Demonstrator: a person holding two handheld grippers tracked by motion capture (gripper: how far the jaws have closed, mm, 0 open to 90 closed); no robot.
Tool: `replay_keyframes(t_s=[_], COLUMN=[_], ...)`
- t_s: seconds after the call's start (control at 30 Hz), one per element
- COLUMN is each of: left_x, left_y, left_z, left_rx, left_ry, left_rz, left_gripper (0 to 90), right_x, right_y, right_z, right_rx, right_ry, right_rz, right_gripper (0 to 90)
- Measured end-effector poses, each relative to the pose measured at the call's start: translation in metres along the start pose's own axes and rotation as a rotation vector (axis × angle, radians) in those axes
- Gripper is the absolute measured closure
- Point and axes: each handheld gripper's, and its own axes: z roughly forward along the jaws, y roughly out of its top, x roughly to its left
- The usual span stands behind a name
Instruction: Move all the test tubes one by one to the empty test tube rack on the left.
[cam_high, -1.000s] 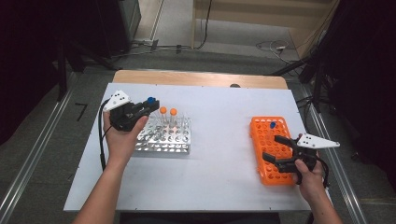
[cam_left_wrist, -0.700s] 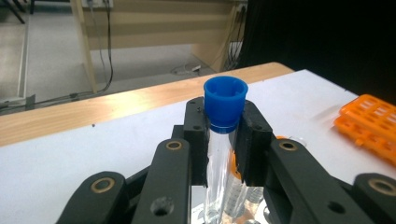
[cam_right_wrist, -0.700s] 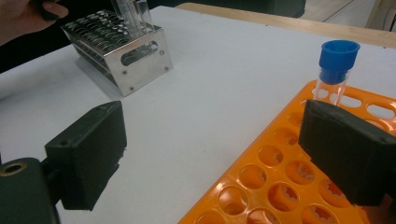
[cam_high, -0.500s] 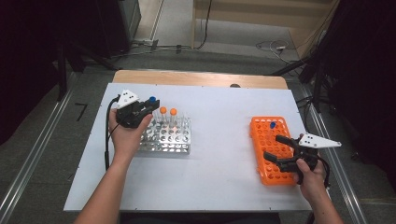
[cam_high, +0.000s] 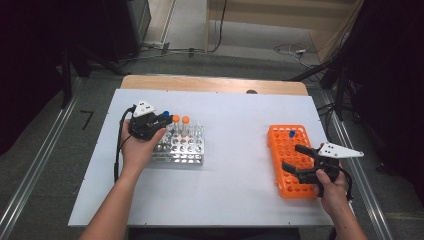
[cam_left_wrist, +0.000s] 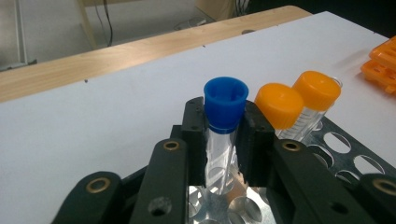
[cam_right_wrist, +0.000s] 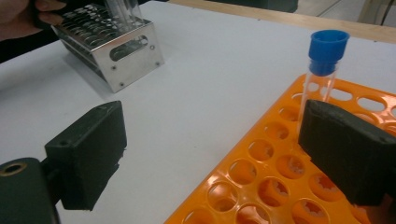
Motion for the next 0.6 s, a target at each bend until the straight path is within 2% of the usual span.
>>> replay_keyframes(t_s=[0.07,0.17,0.27,0.3,0.4,0.6], left_x=[-0.001,-0.001,-0.002,-0.003,-0.006,-0.025], left_y=[-0.001,-0.001,-0.001,-0.001,-0.002,-0.005], left_z=[-0.001,-0.004,-0.01,-0.013,-0.024,-0.043], left_rx=[-0.002,-0.005,-0.017,-0.028,-0.07,-0.113], left_ry=[0.014,0.014,0.007,-0.003,-0.078,-0.174], left_rz=[-0.003,-0.017,-0.033,-0.038,-0.048,-0.038], left_gripper=[65.6,61.9,56.4,54.4,46.2,21.6], right_x=[-0.001,-0.003,-0.005,-0.005,-0.009,-0.02], right_y=[0.0,0.003,0.007,0.008,0.01,0.012], right_z=[0.001,0.004,0.01,0.012,0.019,0.028], right_rx=[0.0,-0.012,0.011,0.021,0.039,0.065], right_ry=[-0.043,-0.079,-0.149,-0.165,-0.207,-0.252], right_rz=[-0.004,0.038,0.066,0.077,0.094,0.112], right_gripper=[6.3,7.1,13.2,15.9,23.2,41.0])
